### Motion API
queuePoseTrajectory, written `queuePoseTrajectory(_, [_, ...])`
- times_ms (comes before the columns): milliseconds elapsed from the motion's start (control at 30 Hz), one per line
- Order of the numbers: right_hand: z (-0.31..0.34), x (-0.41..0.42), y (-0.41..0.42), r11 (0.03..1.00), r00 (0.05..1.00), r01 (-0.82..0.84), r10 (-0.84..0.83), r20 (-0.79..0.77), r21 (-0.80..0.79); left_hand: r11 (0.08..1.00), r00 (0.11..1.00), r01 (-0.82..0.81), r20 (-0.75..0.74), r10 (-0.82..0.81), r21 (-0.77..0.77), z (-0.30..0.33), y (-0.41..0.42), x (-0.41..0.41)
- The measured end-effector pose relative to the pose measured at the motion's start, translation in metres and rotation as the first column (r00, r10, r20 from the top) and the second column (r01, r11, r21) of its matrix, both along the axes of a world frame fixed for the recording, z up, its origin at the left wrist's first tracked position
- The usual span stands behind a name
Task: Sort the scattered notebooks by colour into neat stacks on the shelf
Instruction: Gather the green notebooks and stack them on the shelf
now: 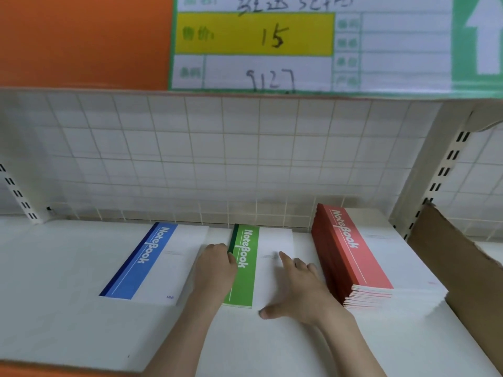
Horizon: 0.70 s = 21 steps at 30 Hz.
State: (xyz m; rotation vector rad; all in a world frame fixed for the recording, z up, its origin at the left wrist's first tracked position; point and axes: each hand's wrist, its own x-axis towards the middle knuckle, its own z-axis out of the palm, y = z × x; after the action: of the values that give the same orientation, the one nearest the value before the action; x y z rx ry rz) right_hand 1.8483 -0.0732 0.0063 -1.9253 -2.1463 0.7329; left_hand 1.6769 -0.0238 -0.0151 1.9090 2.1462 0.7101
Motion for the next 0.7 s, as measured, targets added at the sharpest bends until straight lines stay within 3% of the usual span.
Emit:
queuePoseTrajectory(233, [0.0,0.009,0.005,0.999,0.999,-0.005,0.003,-0.04,-0.036,0.998,0.997,0.058,0.054,-0.059,0.014,0.002,-0.003,0.002])
queuePoseTrajectory(700, [-0.002,0.011,0.003,0.998,0.992,0.05,-0.053,-0.117,-0.026,0.999,0.997,0.025,0.069,-0.026,0.021,-0.001,-0.001,0.002])
